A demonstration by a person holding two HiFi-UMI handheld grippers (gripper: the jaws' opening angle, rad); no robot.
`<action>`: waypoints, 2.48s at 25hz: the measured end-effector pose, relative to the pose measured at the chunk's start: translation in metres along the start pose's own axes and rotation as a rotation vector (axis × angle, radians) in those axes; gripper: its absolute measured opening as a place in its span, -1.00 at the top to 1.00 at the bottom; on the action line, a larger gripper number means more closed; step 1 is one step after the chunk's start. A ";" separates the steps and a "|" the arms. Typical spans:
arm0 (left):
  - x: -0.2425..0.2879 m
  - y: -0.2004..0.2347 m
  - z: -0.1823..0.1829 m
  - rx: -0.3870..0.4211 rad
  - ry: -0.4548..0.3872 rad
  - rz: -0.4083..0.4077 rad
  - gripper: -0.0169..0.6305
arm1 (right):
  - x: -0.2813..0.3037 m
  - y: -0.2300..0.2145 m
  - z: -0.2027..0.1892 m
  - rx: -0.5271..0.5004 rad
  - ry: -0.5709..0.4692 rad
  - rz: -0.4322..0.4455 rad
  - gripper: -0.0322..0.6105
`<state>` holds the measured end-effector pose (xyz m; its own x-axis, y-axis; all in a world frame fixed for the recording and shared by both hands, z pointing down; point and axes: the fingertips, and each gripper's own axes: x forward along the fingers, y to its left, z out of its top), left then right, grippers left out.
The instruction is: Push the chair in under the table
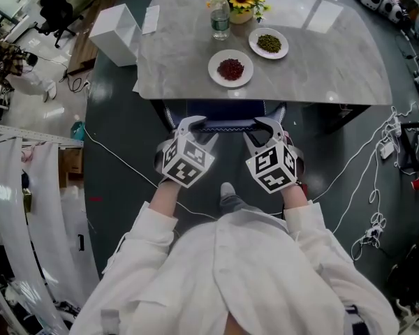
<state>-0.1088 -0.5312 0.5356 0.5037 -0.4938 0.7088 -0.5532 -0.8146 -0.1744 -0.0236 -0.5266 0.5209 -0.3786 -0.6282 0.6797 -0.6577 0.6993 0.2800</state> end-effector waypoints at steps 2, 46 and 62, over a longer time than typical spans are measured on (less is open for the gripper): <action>0.002 0.004 0.001 0.002 0.000 0.002 0.40 | 0.003 -0.003 0.002 -0.001 -0.003 0.002 0.44; -0.005 0.002 -0.009 -0.064 0.033 0.024 0.38 | -0.011 0.010 0.006 -0.041 -0.016 0.022 0.44; -0.084 -0.005 0.066 -0.314 -0.359 -0.015 0.36 | -0.070 0.000 0.027 0.117 -0.174 -0.018 0.50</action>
<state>-0.1044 -0.5054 0.4322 0.6797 -0.6020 0.4190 -0.6904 -0.7181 0.0881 -0.0145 -0.4915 0.4547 -0.4660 -0.6971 0.5448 -0.7327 0.6492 0.2040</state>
